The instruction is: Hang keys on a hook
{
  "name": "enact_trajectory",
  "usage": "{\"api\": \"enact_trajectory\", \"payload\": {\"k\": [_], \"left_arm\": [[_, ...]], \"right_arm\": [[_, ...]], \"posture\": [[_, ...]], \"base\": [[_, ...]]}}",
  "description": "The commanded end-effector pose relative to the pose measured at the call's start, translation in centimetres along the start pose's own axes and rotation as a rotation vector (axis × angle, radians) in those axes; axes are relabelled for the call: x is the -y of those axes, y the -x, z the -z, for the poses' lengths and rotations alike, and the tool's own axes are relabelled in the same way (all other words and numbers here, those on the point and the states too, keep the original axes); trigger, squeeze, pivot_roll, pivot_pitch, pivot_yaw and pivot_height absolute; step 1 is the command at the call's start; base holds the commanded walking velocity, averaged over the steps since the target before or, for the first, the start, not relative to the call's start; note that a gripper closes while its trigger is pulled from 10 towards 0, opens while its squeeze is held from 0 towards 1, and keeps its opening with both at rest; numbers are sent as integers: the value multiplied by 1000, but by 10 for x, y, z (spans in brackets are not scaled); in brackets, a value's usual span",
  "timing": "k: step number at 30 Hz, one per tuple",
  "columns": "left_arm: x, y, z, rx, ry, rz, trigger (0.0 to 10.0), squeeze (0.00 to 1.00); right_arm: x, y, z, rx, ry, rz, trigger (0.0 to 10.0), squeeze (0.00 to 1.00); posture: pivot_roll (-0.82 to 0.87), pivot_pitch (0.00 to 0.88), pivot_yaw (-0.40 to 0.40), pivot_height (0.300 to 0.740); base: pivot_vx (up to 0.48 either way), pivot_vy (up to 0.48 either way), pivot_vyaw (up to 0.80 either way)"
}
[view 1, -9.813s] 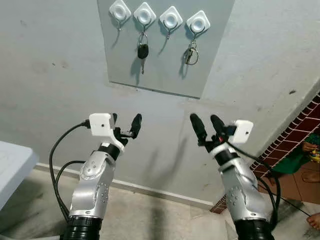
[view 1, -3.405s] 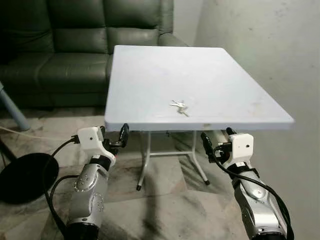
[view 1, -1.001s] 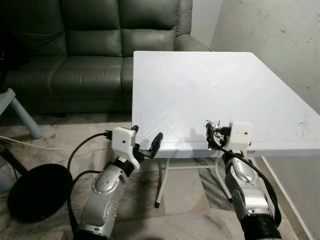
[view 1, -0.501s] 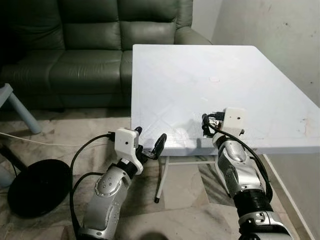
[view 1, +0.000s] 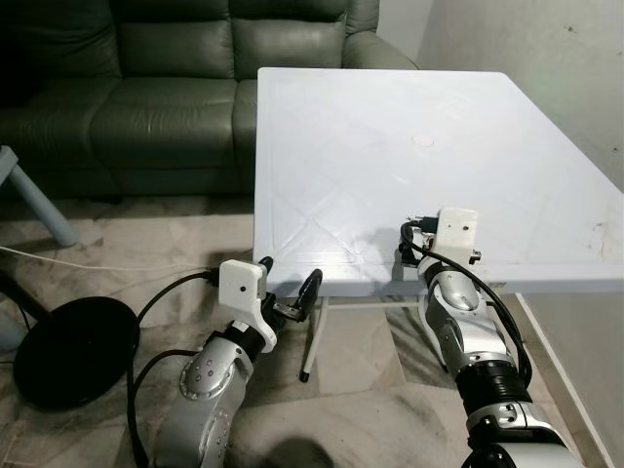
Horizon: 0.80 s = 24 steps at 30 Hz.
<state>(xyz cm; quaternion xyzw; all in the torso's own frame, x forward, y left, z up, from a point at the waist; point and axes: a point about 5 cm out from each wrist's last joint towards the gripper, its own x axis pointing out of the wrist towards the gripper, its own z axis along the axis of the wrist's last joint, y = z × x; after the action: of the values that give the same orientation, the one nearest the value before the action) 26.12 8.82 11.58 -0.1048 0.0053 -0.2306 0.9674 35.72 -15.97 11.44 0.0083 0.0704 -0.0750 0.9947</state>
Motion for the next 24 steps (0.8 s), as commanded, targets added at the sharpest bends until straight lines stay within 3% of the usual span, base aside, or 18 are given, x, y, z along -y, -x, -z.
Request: {"api": "enact_trajectory", "payload": {"k": [1,2,3,14,15,17,18,19,21,23,24], "left_arm": [[5,1,-2,-1,6,7,10000,0],[5,1,-2,-2,8,6,10000,0],[6,2,-2,-3,9,6,10000,0],[6,3,-2,-8,19,-4,10000,0],[6,3,-2,-9,21,-6,10000,0],[6,3,-3,-10,22,-7,10000,0],[6,3,-3,-11,21,-9,10000,0],[6,3,-3,-11,22,-10,10000,0],[6,3,-3,-10,23,-10,10000,0],[5,3,-3,-10,24,-12,10000,0],[5,3,-4,-10,24,-13,10000,0]], "right_arm": [[5,2,6,-23,25,14,8353,0],[5,2,7,-27,25,10,8353,0],[4,3,9,-36,28,0,10000,0],[-2,7,11,-9,26,-33,10000,0],[-2,7,9,8,27,-31,3647,0],[-2,7,7,15,25,-31,3647,0],[-2,7,6,26,25,-29,2314,0],[-2,7,5,26,22,-26,0,0],[-2,6,5,23,16,-22,275,0],[-2,6,4,28,16,-22,2000,0],[-3,6,3,33,17,-23,2000,0]], "posture": [[48,156,-84,732],[48,156,-84,732],[47,159,-86,732],[48,169,-88,732],[49,174,-89,732],[49,174,-89,732],[50,175,-89,732],[50,175,-89,732],[52,173,-89,732],[52,180,-90,732],[52,180,-90,732]], "base": [[0,0,0],[0,0,0],[0,0,0],[0,0,0],[0,0,0],[0,0,0],[0,0,0],[0,0,0],[0,0,0],[0,0,0],[0,0,0]]}}
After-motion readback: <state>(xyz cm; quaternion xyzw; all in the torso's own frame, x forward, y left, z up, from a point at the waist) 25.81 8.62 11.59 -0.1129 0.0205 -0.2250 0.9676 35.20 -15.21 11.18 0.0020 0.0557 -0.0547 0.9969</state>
